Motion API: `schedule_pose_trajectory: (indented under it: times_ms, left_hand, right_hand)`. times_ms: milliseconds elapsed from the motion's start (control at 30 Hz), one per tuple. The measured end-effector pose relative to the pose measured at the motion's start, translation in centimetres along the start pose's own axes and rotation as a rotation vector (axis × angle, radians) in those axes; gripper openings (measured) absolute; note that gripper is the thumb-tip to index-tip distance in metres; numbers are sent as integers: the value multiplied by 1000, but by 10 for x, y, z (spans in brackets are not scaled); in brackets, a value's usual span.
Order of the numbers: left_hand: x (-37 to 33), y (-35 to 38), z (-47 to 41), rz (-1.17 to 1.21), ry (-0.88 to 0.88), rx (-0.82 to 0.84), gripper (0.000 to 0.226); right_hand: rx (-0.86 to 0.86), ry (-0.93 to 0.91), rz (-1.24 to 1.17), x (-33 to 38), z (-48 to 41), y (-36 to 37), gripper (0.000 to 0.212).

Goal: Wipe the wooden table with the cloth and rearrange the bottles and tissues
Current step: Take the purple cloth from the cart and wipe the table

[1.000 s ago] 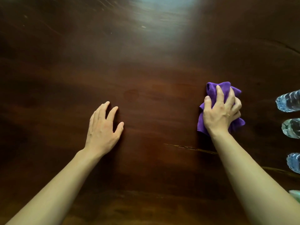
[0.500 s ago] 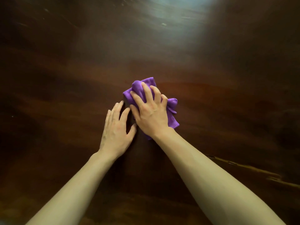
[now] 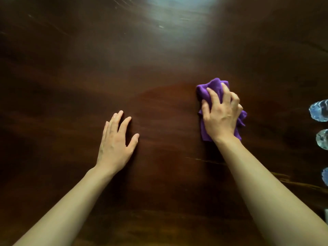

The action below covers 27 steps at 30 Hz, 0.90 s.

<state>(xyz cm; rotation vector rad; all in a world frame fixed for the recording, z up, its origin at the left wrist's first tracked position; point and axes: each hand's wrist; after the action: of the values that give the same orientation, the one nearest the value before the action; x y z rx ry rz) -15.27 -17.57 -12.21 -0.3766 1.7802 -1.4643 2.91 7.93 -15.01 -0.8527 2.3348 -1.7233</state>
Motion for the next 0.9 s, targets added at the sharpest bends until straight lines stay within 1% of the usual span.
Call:
schedule_pose_trajectory:
  times_ms: [100,200,267,333,433,500,600,767,833,900]
  left_hand:
    - [-1,1,1,-4,2,-3,62]
    - [0,2,1,-1,8,-8,62]
    - [0,2,2,6,10,-12,61]
    - [0,3,2,14,5,-13,61]
    - [0,3,1,15,6,-11,62]
    - [1,3,1,16,7,-9,62]
    - [1,3,1,22,5,-8,62]
    - [1,4,1,18,5,-11,61]
    - [1,4,1,16,7,-14,61]
    - [2,3,0,4,7,-7,61]
  right_hand:
    - [-41,154,54,-56,2,-13,44]
    - [-99,317,83,-90,4,-23,46]
    - [-124,397,82,-90,3,-23,46]
    - [-135,447,72,-76,-1,-19,46]
    - [-134,468,42,-42,-12,-10,46]
    - [-103,415,26,-12,-16,-2,47]
    - [-30,276,-20,39,-17,8,47]
    - [102,-60,-166,116,8,17,47]
    - [133,-210,-226,137,24,17,43]
    - [156,-302,-277,147,36,17,39]
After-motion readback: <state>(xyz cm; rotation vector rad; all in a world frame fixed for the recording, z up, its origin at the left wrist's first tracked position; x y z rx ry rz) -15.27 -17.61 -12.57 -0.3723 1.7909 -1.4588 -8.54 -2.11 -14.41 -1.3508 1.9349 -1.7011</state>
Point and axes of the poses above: each hand's wrist, its own z-axis away from the middle knuckle, its own y-axis out of the palm, x = y × z, and after that the axes turned 14 degrees about -x, right-handed
